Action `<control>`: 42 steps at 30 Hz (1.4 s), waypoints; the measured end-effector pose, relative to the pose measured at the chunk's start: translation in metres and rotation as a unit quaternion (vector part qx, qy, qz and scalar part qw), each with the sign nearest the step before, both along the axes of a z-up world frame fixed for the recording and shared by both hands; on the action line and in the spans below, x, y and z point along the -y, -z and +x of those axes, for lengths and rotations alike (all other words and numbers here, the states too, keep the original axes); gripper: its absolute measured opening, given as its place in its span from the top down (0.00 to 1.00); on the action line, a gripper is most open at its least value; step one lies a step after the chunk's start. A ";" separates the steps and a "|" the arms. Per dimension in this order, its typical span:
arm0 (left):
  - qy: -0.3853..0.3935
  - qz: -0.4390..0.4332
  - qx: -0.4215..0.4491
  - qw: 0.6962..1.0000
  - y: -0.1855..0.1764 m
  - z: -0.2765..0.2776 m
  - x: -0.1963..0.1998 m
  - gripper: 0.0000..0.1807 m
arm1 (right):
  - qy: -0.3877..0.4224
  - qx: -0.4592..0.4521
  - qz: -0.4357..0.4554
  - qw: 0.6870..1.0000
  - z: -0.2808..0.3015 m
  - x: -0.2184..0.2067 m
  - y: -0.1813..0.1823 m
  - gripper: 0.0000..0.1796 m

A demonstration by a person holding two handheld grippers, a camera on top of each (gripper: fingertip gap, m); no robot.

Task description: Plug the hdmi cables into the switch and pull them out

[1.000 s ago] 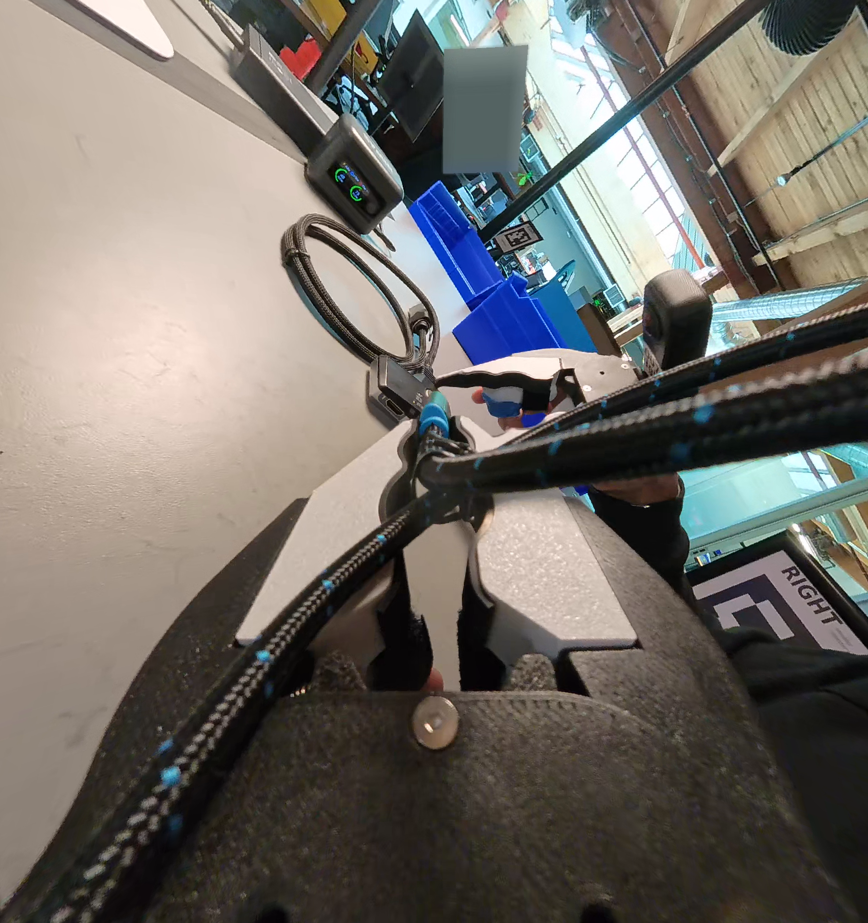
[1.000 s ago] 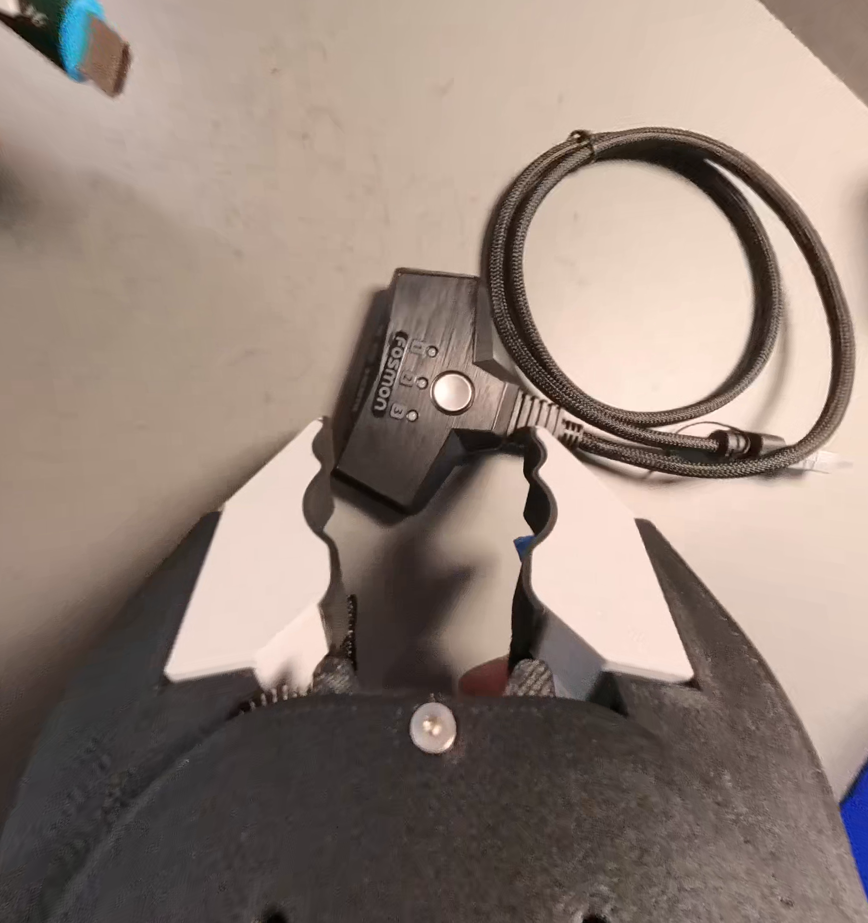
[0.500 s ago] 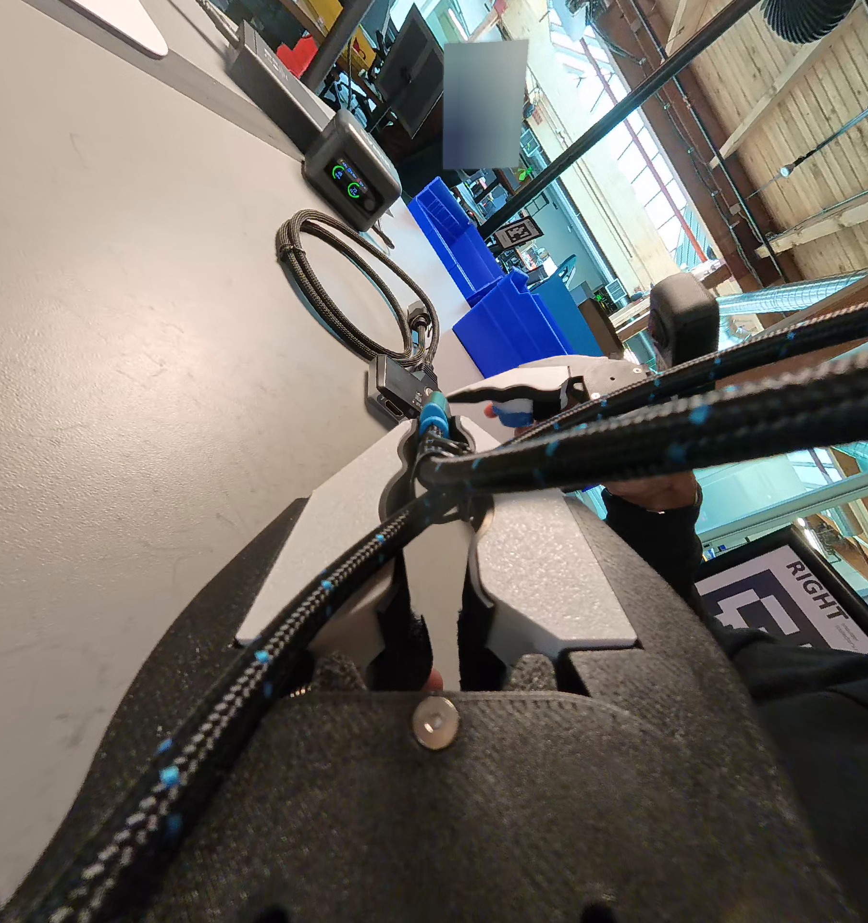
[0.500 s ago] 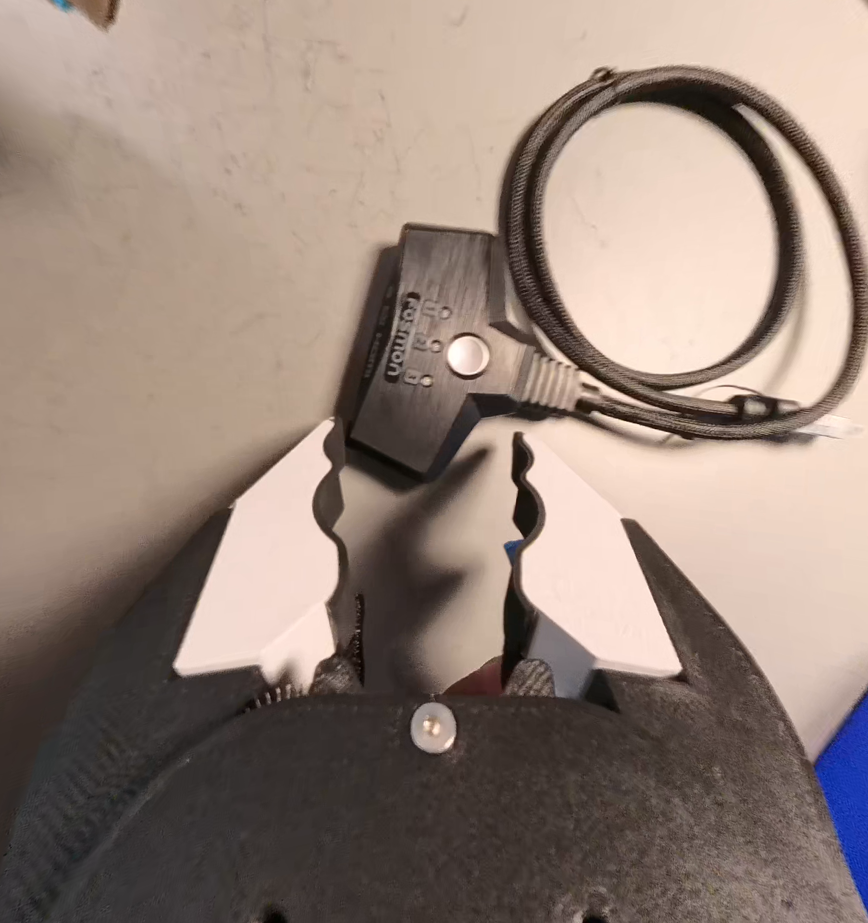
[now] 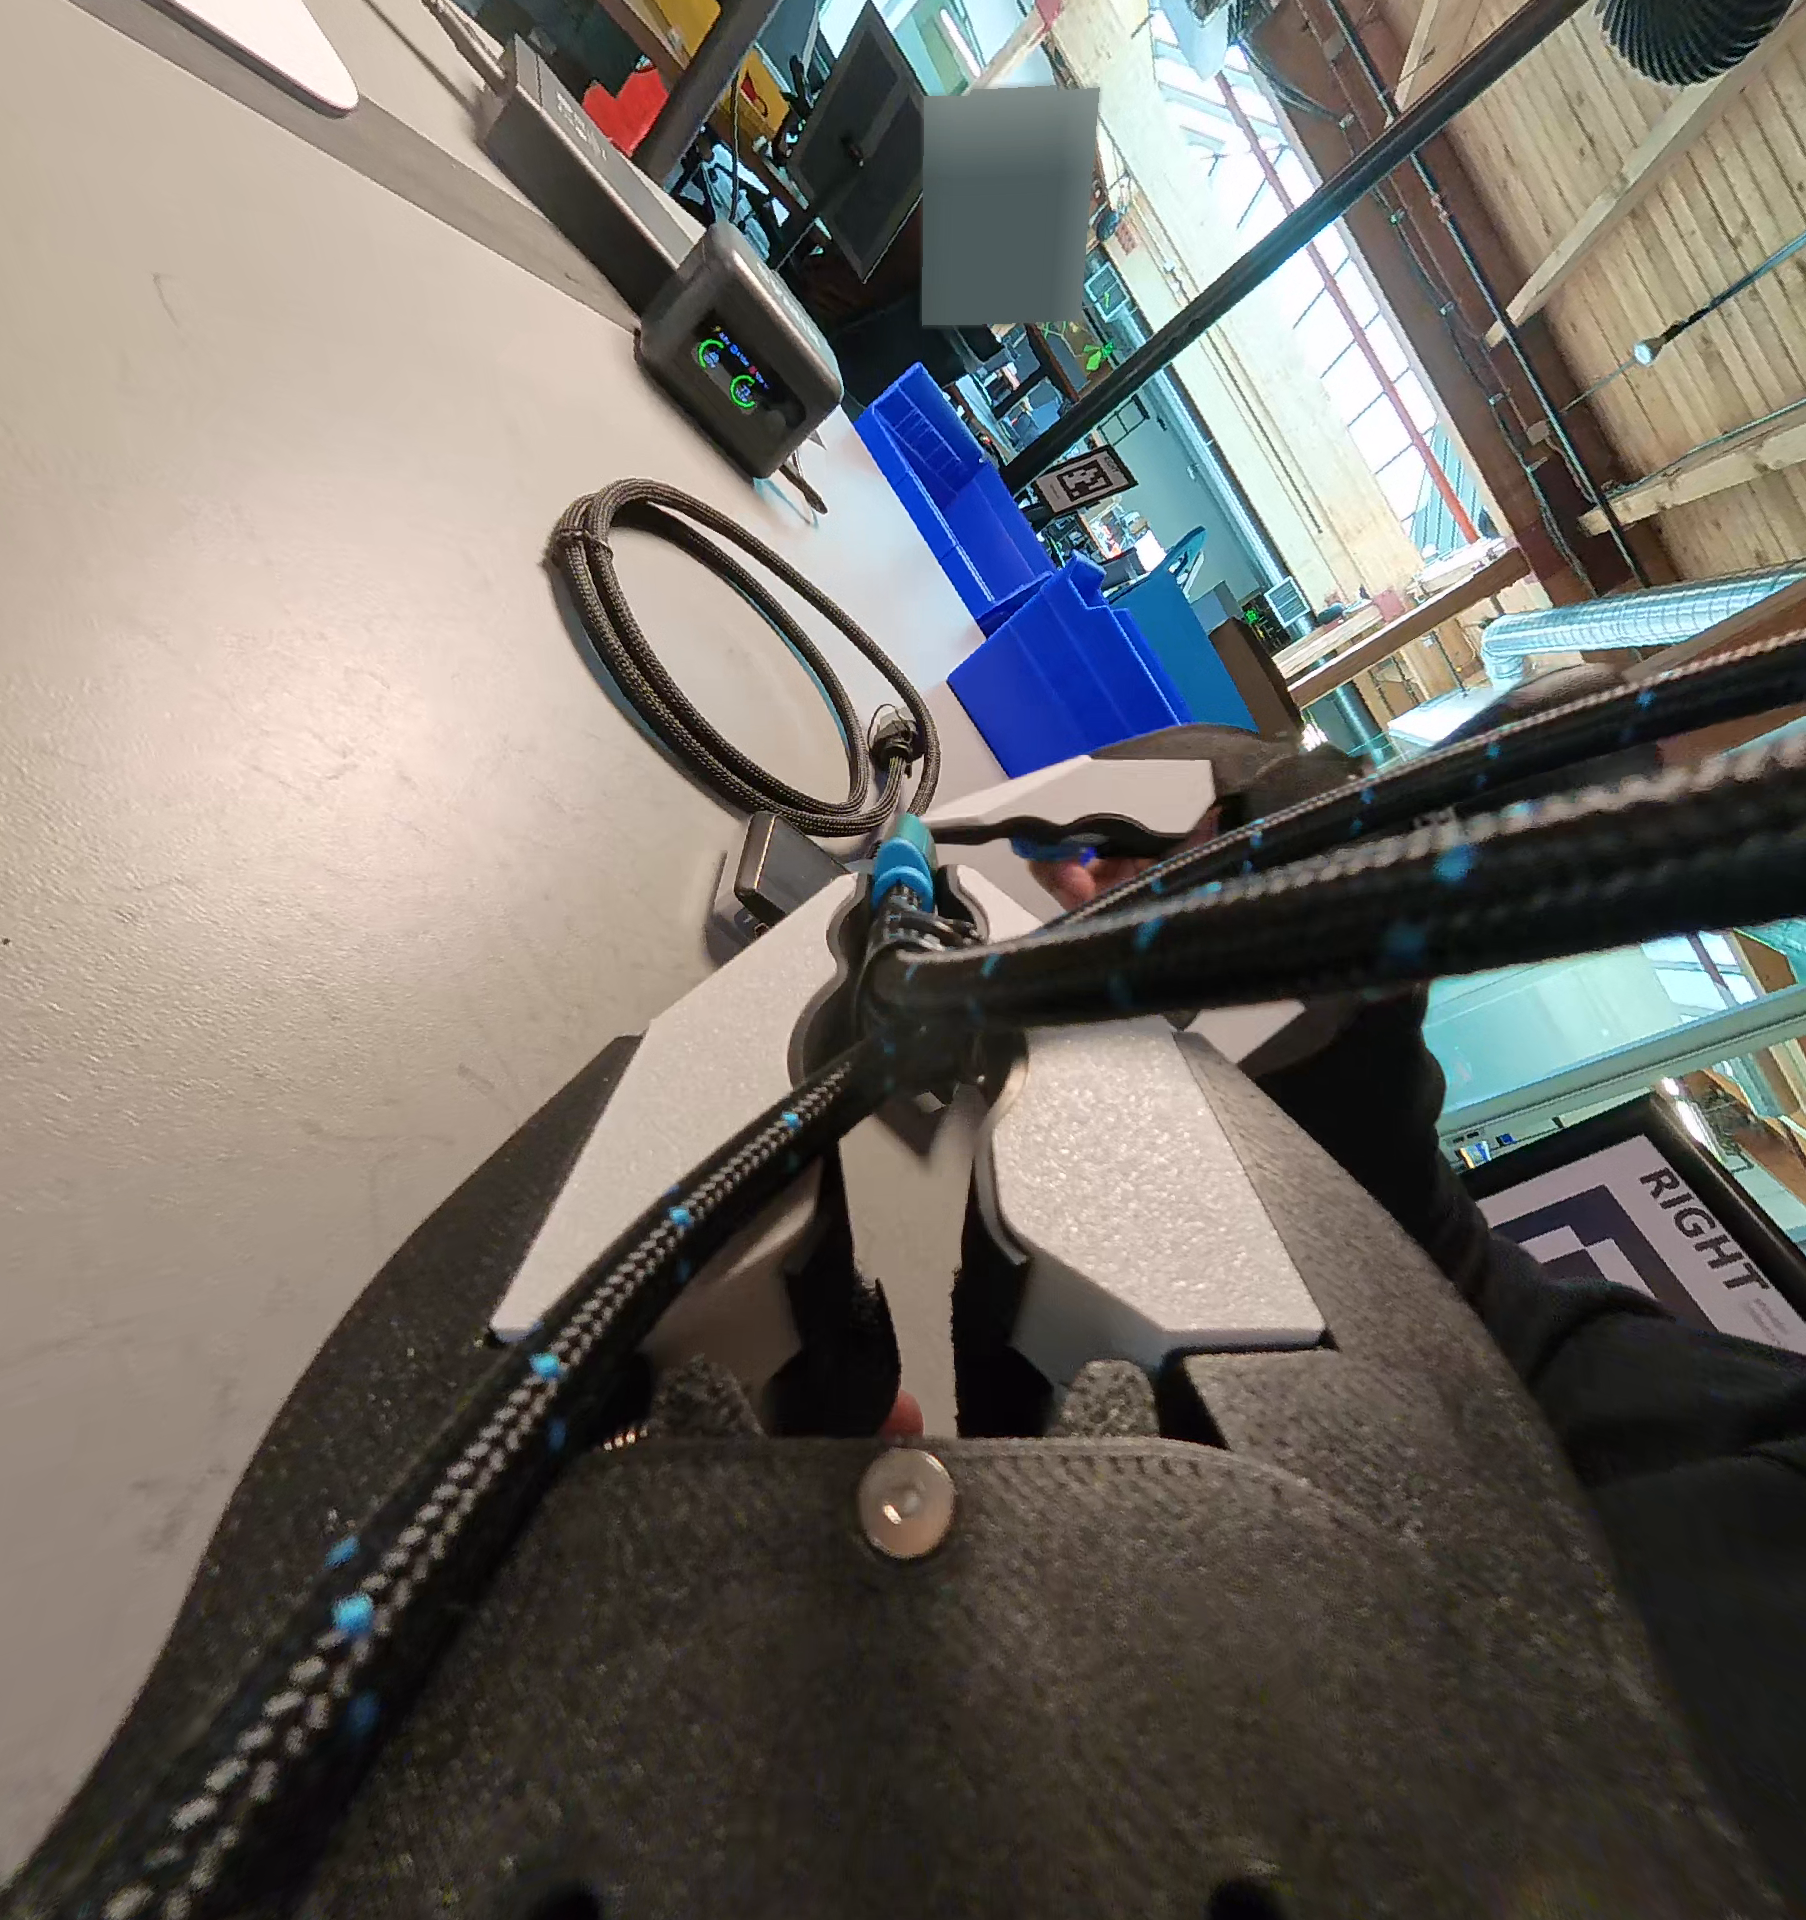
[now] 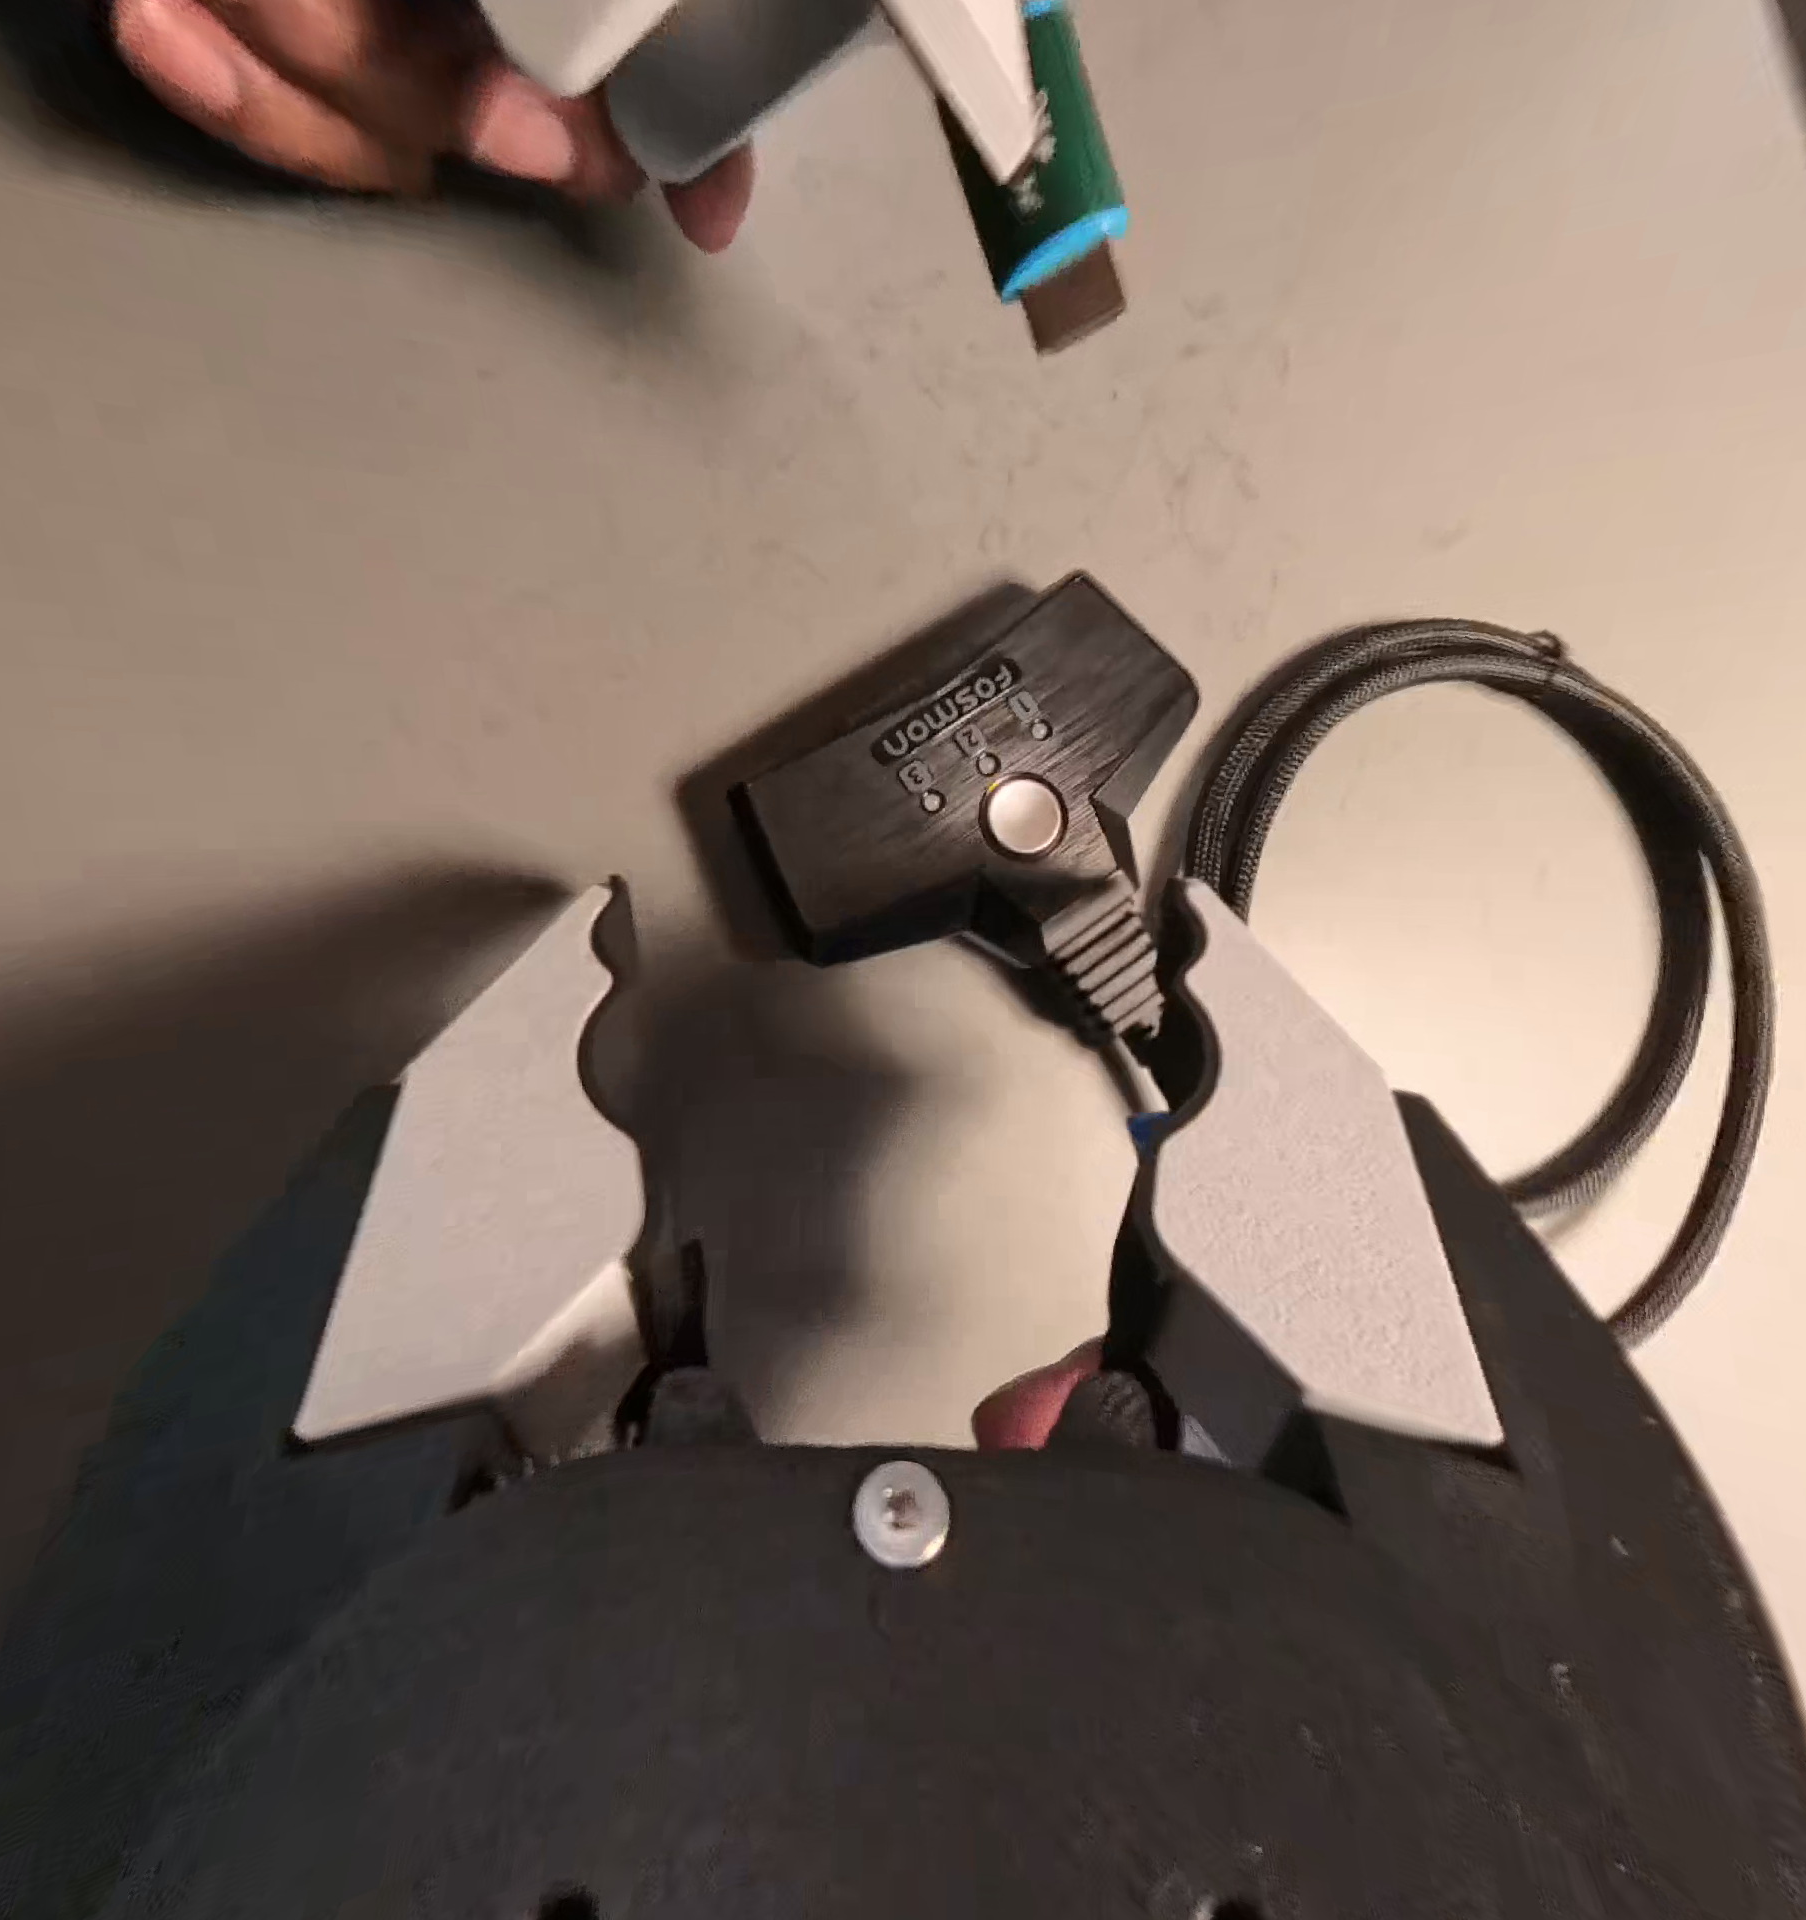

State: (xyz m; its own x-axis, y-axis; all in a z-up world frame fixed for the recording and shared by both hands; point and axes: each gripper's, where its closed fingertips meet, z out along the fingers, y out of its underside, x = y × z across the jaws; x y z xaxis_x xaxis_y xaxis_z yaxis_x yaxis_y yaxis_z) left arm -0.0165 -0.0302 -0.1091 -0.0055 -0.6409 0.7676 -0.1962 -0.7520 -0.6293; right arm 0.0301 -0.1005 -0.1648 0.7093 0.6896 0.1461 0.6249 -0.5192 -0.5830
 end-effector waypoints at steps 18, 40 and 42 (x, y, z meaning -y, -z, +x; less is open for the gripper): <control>-0.018 -0.004 -0.028 0.999 0.009 -0.001 -0.004 0.94 | 0.053 -0.004 0.110 0.993 -0.016 -0.029 -0.001 0.49; -0.029 0.012 0.003 1.000 -0.002 -0.002 -0.006 0.94 | 0.078 -0.038 0.203 0.975 -0.030 -0.048 -0.026 0.49; -0.027 0.011 0.006 1.000 -0.003 -0.003 -0.006 0.94 | 0.077 -0.036 0.203 0.976 -0.030 -0.048 -0.026 0.49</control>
